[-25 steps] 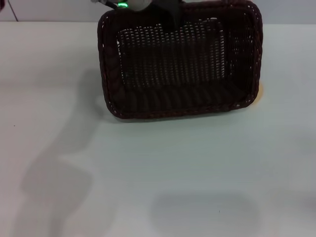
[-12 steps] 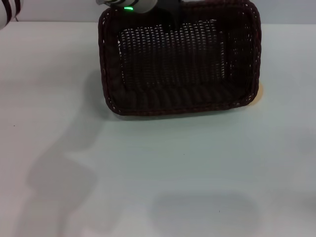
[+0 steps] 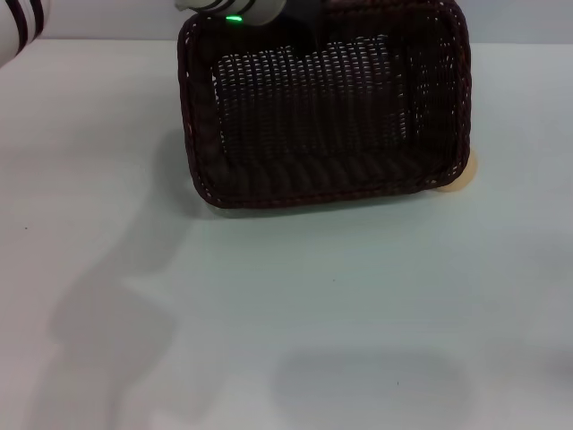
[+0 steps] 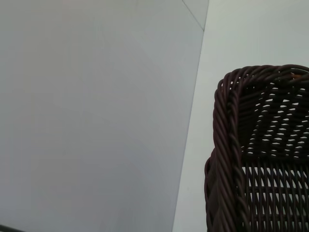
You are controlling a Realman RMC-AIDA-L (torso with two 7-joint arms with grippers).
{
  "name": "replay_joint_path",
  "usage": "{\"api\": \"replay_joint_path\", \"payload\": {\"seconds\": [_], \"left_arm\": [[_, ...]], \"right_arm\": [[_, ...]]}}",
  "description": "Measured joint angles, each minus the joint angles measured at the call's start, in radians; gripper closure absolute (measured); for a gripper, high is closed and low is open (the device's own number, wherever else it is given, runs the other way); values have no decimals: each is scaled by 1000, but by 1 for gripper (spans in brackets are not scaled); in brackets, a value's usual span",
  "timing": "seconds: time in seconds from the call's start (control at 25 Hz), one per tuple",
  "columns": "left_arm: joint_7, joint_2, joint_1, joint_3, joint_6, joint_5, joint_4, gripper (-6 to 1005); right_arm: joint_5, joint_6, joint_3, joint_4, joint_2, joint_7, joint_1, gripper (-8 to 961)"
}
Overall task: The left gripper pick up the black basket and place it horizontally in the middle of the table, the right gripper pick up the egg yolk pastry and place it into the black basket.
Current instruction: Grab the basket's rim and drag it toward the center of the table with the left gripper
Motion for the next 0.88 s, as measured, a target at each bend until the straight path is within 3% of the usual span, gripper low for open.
{"api": "replay_joint_path", "payload": {"seconds": [0.44, 0.72, 0.88], "left_arm": [[-29, -6, 22, 7, 35, -12, -31, 804], [-31, -6, 54, 31, 63, -11, -84, 560], [-62, -6, 168, 68, 161, -19, -236, 402]], "right_arm": [[0, -3, -6, 3, 0, -1, 1, 223], [2, -3, -6, 5, 0, -2, 3, 223], [2, -3, -6, 7, 0, -2, 3, 223]]}}
